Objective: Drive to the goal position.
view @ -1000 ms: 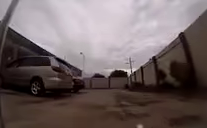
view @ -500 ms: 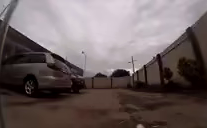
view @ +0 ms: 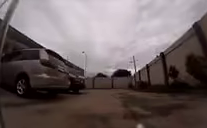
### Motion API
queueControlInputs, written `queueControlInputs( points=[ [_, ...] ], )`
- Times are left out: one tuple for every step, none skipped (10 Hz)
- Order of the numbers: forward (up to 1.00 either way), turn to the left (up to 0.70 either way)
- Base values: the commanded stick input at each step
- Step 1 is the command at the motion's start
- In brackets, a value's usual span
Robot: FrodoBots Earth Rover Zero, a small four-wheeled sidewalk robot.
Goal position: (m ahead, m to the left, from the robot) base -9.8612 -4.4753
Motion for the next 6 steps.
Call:
queueControlInputs(
  points=[
    [1.00,0.00],
    [1.00,0.00],
    [1.00,0.00],
    [1.00,0.00],
    [1.00,0.00],
    [1.00,0.00]
  ],
)
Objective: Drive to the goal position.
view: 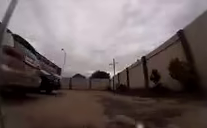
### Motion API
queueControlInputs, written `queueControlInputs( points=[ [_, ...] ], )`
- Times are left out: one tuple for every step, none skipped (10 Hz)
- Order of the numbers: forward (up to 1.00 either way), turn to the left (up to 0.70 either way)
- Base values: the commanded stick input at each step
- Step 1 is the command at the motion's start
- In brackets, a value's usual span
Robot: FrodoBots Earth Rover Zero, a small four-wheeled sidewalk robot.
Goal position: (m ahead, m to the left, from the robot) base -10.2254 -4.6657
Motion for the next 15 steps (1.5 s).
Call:
queueControlInputs(
  points=[
    [1.00,0.00],
    [1.00,0.00],
    [1.00,0.00],
    [1.00,0.00],
    [1.00,0.00],
    [1.00,0.00],
    [1.00,0.00],
    [1.00,0.00],
    [1.00,0.00],
    [1.00,0.00],
    [1.00,0.00],
    [1.00,0.00],
    [1.00,0.00],
    [1.00,0.00],
    [1.00,0.00]
  ],
)
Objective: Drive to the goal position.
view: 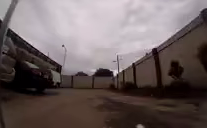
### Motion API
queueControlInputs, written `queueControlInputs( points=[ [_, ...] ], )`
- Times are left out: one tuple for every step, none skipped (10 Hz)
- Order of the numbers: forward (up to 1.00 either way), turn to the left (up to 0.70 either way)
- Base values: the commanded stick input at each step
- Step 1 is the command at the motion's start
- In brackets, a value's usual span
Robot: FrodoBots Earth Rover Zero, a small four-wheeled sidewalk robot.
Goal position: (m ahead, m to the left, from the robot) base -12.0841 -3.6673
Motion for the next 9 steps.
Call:
queueControlInputs(
  points=[
    [1.00,0.00],
    [1.00,0.00],
    [1.00,0.00],
    [1.00,0.00],
    [1.00,0.00],
    [1.00,0.00],
    [1.00,0.00],
    [1.00,0.00],
    [1.00,0.00]
  ],
)
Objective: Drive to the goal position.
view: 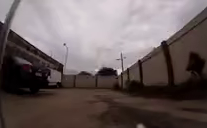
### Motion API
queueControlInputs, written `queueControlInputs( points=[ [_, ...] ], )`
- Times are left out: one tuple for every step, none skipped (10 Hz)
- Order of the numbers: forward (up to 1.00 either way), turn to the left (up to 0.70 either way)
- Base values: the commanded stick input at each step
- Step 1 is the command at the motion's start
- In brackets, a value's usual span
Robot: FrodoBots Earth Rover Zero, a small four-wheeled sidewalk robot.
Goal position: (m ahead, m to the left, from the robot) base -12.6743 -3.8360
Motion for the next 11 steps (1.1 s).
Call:
queueControlInputs(
  points=[
    [1.00,0.00],
    [1.00,0.00],
    [1.00,0.00],
    [1.00,0.00],
    [1.00,0.00],
    [1.00,0.00],
    [1.00,0.00],
    [1.00,0.00],
    [1.00,0.00],
    [1.00,0.00],
    [1.00,0.00]
  ],
)
